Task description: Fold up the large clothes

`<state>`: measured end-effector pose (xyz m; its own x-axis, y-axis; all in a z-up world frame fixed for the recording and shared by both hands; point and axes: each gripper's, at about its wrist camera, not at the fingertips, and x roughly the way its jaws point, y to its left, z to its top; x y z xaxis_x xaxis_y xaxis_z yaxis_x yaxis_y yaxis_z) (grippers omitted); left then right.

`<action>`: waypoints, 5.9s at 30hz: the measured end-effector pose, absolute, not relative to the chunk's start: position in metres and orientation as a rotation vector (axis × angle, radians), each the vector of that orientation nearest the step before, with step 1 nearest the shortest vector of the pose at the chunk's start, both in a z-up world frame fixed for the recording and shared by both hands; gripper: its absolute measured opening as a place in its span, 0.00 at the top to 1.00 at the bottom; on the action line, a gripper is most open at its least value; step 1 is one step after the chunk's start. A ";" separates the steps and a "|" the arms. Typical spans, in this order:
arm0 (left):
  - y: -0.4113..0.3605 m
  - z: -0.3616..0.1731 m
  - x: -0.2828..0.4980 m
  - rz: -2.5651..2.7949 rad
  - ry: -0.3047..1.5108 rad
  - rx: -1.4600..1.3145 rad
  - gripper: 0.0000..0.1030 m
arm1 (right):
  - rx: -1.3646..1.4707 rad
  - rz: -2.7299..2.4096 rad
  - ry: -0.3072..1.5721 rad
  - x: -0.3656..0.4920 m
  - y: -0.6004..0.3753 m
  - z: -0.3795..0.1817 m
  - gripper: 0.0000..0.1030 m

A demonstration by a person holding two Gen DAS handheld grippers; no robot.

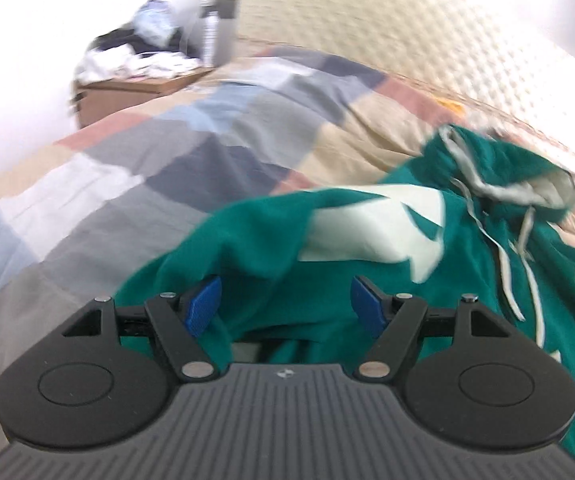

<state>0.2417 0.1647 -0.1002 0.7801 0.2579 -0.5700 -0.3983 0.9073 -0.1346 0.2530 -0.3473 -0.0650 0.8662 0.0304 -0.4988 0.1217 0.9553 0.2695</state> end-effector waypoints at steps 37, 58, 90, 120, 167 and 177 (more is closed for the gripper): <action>0.225 -0.131 0.283 0.611 0.714 0.045 0.93 | 0.134 -0.022 0.686 0.270 -0.363 -0.090 0.82; 0.440 -0.070 0.389 0.993 0.668 -0.027 0.95 | 0.164 -0.435 0.550 0.430 -0.526 -0.065 0.85; 0.283 -0.015 0.261 0.582 0.637 -0.175 0.48 | 0.499 -0.189 0.461 0.279 -0.462 -0.009 0.40; 0.205 -0.114 0.181 0.299 0.837 -0.544 0.32 | 0.728 0.043 0.975 0.200 -0.370 -0.124 0.15; 0.141 -0.082 0.143 0.205 0.892 -0.423 0.87 | 0.671 0.010 0.866 0.157 -0.367 -0.100 0.89; 0.129 -0.048 0.136 0.219 0.790 -0.359 0.49 | 0.550 -0.008 0.714 0.145 -0.353 -0.070 0.43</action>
